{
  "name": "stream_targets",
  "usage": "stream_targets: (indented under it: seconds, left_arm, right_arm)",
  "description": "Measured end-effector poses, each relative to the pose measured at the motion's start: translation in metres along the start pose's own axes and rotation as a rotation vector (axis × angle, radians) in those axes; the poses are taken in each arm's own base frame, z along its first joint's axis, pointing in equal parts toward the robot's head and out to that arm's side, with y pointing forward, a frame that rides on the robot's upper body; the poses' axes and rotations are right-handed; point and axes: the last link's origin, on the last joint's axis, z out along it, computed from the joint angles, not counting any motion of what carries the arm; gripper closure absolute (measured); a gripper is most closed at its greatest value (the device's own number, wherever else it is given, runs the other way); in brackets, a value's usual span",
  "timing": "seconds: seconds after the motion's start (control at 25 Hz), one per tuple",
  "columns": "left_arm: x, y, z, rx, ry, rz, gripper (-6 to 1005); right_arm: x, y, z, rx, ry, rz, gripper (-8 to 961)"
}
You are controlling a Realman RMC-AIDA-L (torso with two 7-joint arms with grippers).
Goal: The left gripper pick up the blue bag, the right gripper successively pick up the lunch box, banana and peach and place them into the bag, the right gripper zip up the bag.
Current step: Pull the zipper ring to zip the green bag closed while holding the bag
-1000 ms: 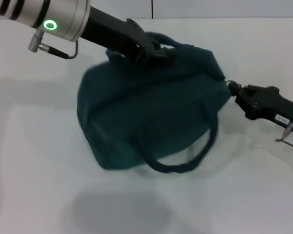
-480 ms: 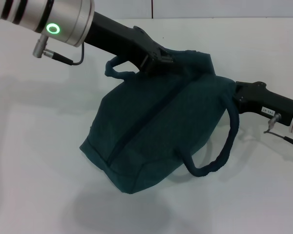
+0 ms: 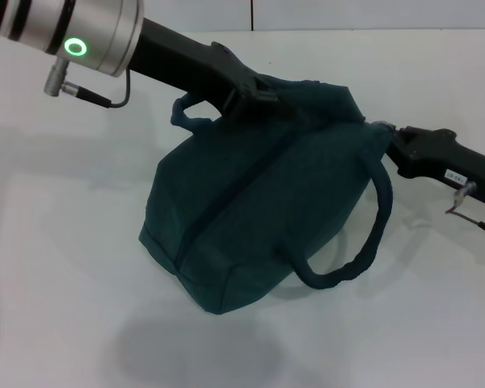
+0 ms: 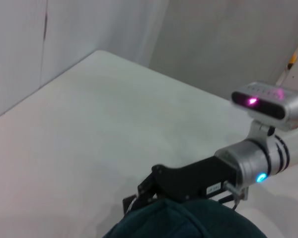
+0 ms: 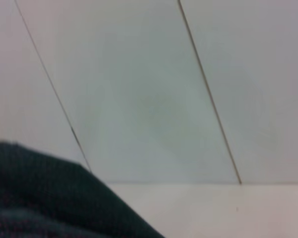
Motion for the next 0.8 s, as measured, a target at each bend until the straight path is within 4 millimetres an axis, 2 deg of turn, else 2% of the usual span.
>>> stream_targets:
  seconds: [0.2, 0.4, 0.6, 0.8]
  left_arm:
    - [0.002, 0.001, -0.001, -0.006, 0.012, 0.003, 943]
    - [0.001, 0.001, -0.001, -0.009, 0.014, -0.001, 942]
    - [-0.002, 0.0, -0.001, -0.011, 0.014, -0.011, 941]
    - [-0.004, 0.0, -0.001, -0.01, 0.015, 0.003, 940]
  right_arm:
    - [0.006, 0.004, 0.009, -0.015, 0.069, -0.03, 935]
    - [0.008, 0.008, 0.009, -0.034, 0.077, -0.035, 935]
    - [0.011, 0.013, 0.003, -0.063, 0.056, -0.018, 935]
    - [0.02, 0.022, -0.023, -0.128, 0.022, 0.012, 935]
